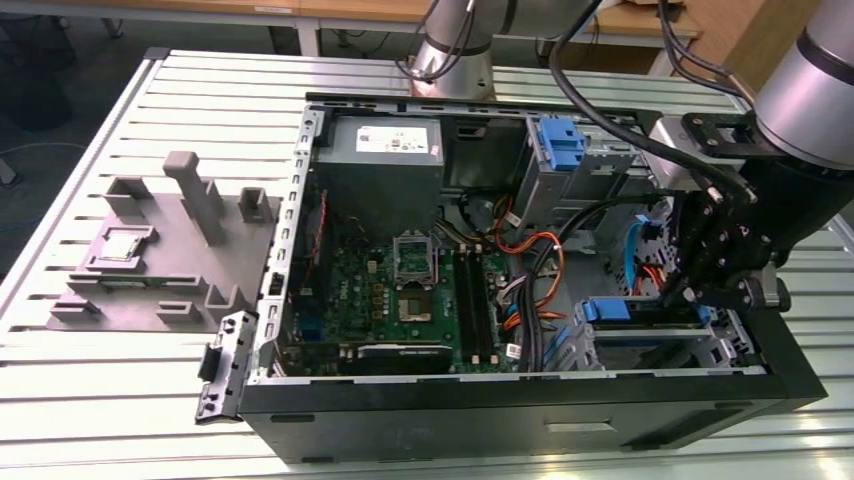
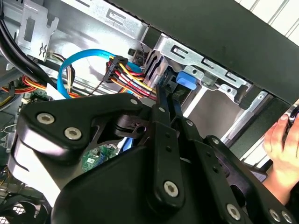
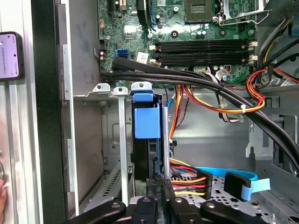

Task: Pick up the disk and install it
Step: 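Insert the first disk wire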

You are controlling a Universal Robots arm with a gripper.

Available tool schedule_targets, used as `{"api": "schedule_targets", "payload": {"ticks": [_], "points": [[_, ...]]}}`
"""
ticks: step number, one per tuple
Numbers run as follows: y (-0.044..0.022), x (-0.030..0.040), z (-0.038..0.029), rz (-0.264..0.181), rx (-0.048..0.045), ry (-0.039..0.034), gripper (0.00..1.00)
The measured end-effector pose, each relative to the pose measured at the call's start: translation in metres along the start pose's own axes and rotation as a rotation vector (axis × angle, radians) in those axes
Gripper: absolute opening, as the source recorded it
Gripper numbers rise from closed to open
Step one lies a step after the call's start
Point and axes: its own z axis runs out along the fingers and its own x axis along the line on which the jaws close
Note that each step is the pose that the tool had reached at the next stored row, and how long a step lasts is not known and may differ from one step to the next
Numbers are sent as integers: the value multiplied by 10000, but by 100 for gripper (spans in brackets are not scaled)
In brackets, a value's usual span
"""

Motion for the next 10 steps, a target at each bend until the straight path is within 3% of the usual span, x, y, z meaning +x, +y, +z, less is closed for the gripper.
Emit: {"api": "schedule_targets", "payload": {"ticks": [6, 9, 10], "points": [[0, 0, -1, 1, -1, -7, 17], [-1, 1, -33, 0, -3, -3, 18], [-2, 2, -49, 0, -6, -3, 24]]}}
